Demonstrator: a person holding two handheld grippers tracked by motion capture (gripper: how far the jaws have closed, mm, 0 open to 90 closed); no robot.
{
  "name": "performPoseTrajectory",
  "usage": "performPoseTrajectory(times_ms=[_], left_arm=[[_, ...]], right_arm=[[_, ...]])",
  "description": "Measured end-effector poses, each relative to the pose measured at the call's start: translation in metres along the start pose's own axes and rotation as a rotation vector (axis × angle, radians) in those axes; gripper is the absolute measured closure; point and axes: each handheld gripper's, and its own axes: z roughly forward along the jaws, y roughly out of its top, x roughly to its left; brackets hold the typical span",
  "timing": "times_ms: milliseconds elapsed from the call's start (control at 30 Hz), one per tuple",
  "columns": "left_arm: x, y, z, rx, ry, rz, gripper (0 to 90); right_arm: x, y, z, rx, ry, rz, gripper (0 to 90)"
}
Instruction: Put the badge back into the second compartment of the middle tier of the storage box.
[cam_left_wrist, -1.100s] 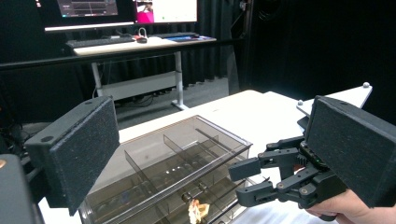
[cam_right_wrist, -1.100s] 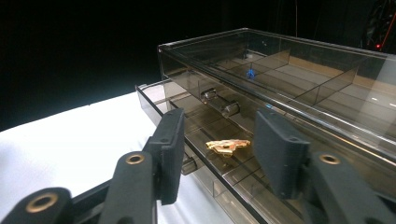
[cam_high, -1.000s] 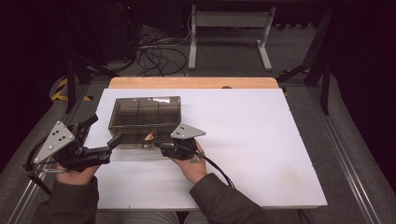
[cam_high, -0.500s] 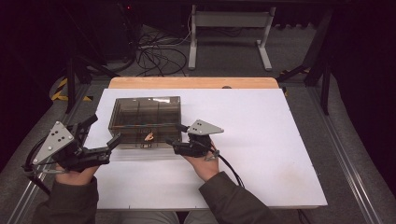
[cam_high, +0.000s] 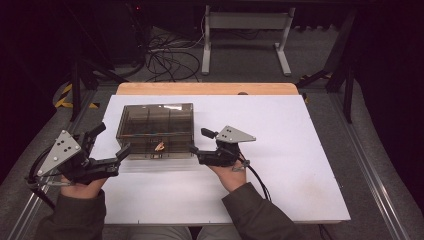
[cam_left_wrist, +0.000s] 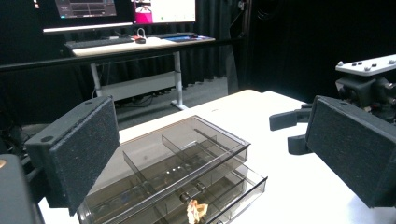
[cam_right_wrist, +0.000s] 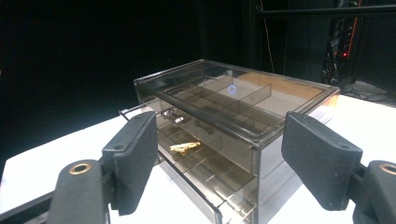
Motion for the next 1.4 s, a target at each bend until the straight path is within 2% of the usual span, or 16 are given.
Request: performPoseTrajectory(times_ms=[233,567,833,1400], left_arm=[[-0.003,0.000,0.002,0.008,-0.006,0.011,3.6],[-0.002,0.001,0.000,0.003,-0.005,0.009,3.6],[-0.003,0.001,0.001,0.003,-0.006,0.011,3.6],[-0.002,0.000,0.002,0.005,-0.008,0.012,3.7]], right_arm=[[-0.009,0.007,-0.016,-0.035,-0.007,0.022,21.2],[-0.017,0.013,-0.035,-0.059,-0.009,0.025,15.1],[-0.025,0.019,-0.053,-0.096,-0.025,0.035,13.3],[-0.032,0.024,-0.078,-0.104,-0.046,0.026,6.2]])
